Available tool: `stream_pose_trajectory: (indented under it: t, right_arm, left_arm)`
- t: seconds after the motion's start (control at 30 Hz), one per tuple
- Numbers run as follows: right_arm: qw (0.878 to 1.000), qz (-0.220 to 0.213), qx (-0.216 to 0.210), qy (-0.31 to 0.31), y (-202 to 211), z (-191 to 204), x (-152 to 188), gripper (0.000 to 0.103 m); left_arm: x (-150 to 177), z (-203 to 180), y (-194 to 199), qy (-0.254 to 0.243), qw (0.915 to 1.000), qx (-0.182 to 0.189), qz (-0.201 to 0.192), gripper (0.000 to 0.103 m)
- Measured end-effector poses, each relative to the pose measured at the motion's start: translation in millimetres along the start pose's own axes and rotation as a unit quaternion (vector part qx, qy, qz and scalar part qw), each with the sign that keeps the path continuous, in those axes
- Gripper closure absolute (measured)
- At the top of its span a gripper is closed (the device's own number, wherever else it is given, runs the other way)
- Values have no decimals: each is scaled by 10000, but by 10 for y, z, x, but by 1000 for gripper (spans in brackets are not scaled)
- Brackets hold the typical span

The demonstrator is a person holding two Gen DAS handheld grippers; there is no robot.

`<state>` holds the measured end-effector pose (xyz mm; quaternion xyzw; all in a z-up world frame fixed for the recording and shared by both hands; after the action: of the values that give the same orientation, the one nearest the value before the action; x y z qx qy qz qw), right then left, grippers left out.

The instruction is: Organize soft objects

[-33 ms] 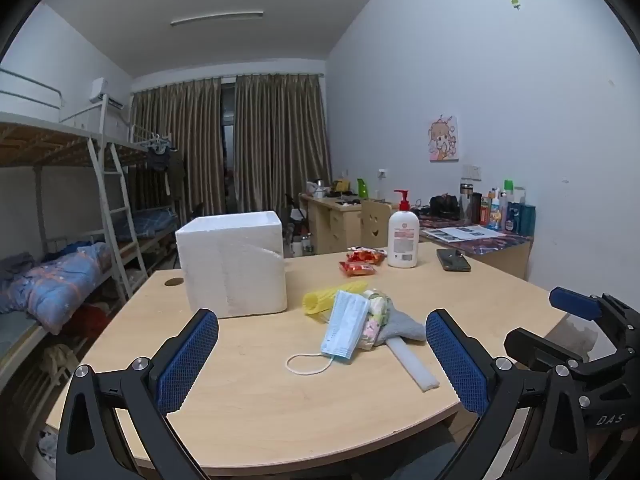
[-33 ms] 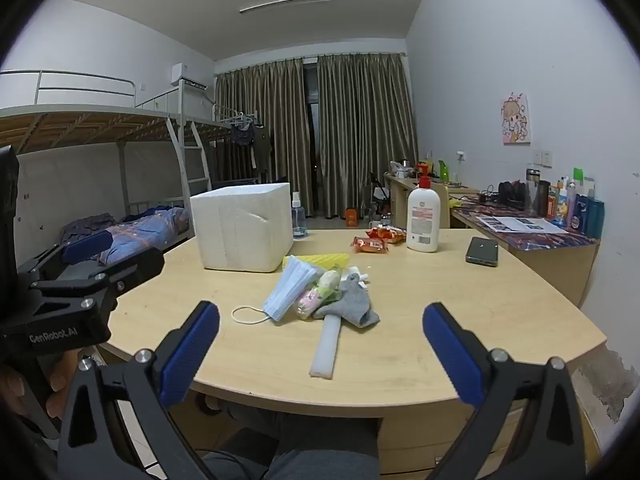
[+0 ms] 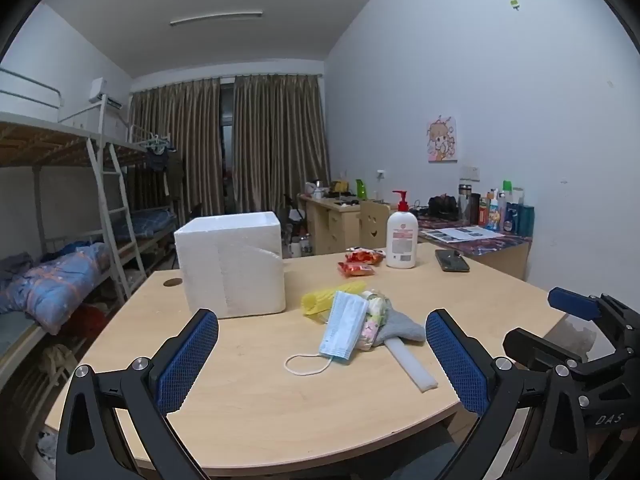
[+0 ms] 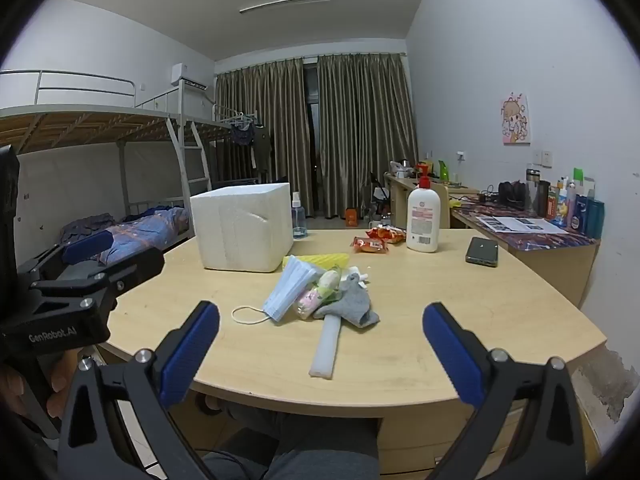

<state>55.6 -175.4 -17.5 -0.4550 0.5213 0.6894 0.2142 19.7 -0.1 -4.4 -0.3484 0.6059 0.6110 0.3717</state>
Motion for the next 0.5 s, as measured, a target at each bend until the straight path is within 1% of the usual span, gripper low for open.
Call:
stream_pose_trajectory:
  t: [0.2,0.27,0.3,0.5]
  right_arm:
    - [10000,8,-2,11,-9,1,0,0]
    - [10000,8,-3,9,-17,-1,-3,0]
    - [10000,-21,-5,14,0,-18,7,0]
    - [10000,-33,9,-1,-18,-8,-5,0]
  left_arm:
    - [-14,-3,-16,-61,9998,166,23,0]
    - [-29,-5,-43,-87,9998,159,70,0]
    - [3,-1,-5,-20,10000,46,-84,0]
    - [10,-19,6,-62,9999,65,-93,0]
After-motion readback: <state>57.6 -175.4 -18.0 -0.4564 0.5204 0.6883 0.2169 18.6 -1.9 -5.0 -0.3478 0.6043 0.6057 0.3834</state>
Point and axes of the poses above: each gripper's, at about its wrist camera, not at the fingertips, and y roughly against the way its jaws point, z to its left, x to its underside, the point moved 2 cm from there along -y, roughly the way its jaws point, and after that the axes turned 15 degrees about z, right-handed, at the moved point
